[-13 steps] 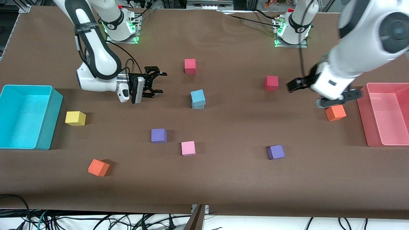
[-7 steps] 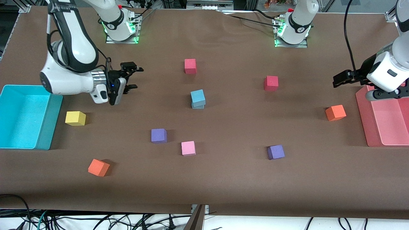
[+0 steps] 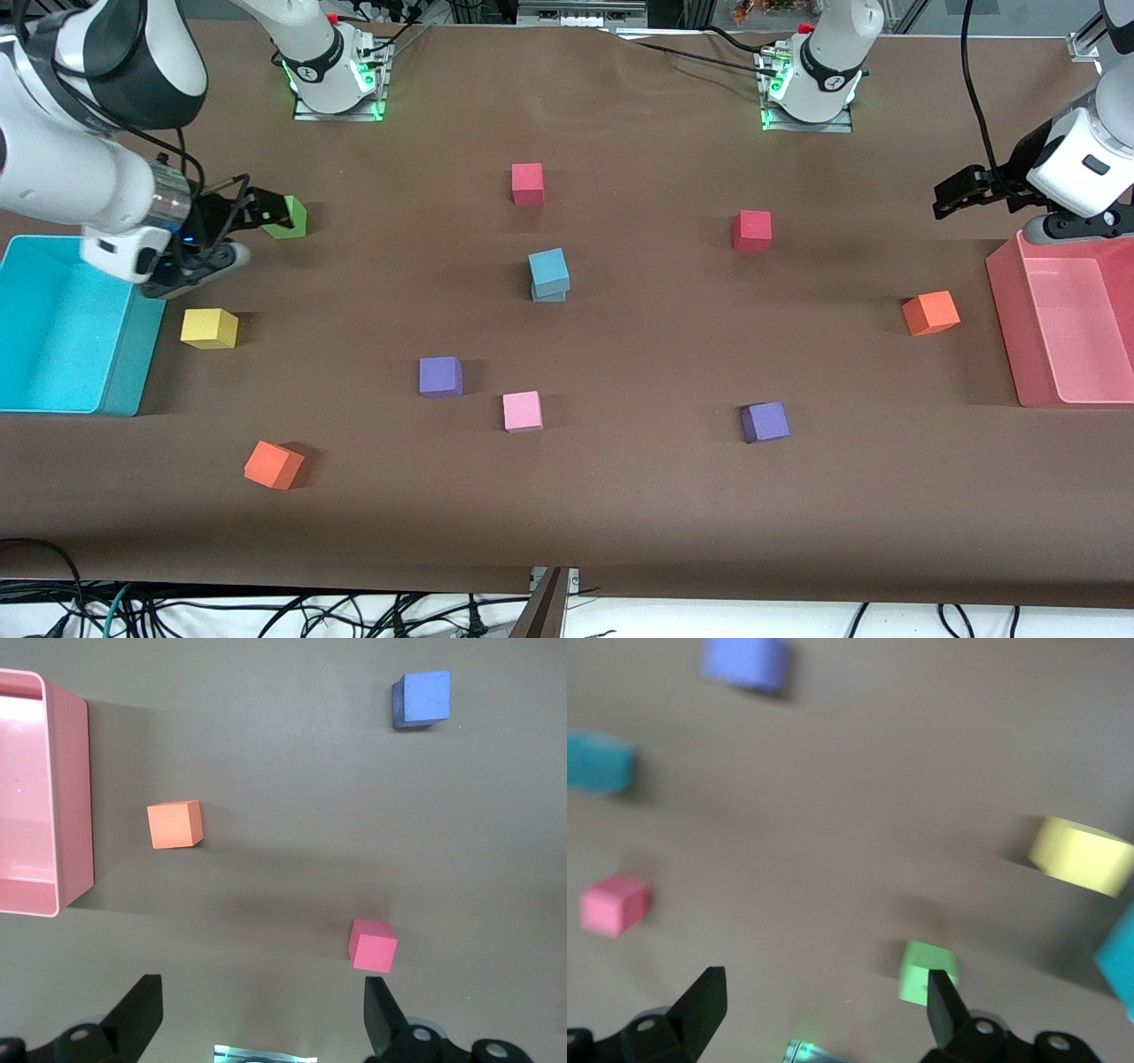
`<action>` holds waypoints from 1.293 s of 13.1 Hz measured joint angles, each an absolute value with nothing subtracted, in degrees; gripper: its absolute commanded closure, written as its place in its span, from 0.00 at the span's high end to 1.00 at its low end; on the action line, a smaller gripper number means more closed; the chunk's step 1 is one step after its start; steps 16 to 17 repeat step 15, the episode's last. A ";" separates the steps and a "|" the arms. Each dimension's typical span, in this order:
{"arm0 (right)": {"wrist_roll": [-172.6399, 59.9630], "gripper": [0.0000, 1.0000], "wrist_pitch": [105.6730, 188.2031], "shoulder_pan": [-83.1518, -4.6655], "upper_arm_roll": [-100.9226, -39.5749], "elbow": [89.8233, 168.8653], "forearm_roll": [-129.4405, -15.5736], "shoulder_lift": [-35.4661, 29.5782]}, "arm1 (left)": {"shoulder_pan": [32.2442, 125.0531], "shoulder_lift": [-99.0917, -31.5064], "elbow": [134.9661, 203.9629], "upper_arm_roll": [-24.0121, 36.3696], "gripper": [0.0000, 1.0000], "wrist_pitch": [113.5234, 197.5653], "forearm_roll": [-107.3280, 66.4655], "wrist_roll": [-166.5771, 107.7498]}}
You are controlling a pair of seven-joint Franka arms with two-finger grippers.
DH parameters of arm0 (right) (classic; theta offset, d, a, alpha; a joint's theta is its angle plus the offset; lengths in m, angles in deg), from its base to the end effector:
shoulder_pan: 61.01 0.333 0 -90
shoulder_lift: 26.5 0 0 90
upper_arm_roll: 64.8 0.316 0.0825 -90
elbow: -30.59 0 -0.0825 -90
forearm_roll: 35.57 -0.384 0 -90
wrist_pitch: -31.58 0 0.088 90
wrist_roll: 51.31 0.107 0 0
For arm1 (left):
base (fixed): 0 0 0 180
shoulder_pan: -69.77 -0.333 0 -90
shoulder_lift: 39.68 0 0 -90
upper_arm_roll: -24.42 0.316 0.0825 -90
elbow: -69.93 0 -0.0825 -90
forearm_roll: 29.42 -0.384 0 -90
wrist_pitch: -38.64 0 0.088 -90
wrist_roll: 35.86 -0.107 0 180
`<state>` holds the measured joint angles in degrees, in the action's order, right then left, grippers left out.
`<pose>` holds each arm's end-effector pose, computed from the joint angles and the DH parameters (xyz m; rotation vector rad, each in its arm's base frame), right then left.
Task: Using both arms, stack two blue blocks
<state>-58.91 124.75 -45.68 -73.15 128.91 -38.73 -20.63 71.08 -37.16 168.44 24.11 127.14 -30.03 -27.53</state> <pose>0.5674 0.0781 0.5036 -3.0635 -0.3779 0.2956 0.5322 -0.0139 0.5767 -3.1076 -0.1816 0.2015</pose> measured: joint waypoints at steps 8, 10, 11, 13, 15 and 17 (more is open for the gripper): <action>-48.72 1.00 124.28 -62.68 -63.10 123.08 -35.73 -23.07 | 71.07 -37.08 168.75 24.08 1.00 127.40 -30.03 -27.59; -48.33 1.00 124.60 -62.66 -62.52 123.31 -35.68 -23.01 | 71.08 -37.08 168.76 24.07 1.00 127.40 -30.03 -27.59; -47.95 1.00 124.67 -62.61 -62.41 123.67 -35.67 -23.42 | 71.08 -37.08 168.77 24.05 1.00 127.40 -30.03 -27.59; -47.49 1.00 124.60 -62.59 -62.37 125.29 -35.67 -25.14 | 71.08 -37.08 168.79 24.01 1.00 127.40 -30.03 -27.59; -47.37 1.00 124.60 -62.48 -62.45 127.36 -35.67 -27.10 | 71.08 -37.08 168.80 23.96 1.00 127.40 -30.03 -27.59; -47.37 1.00 124.60 -62.48 -62.45 127.36 -35.67 -27.10 | 71.08 -37.08 168.80 23.96 1.00 127.40 -30.03 -27.59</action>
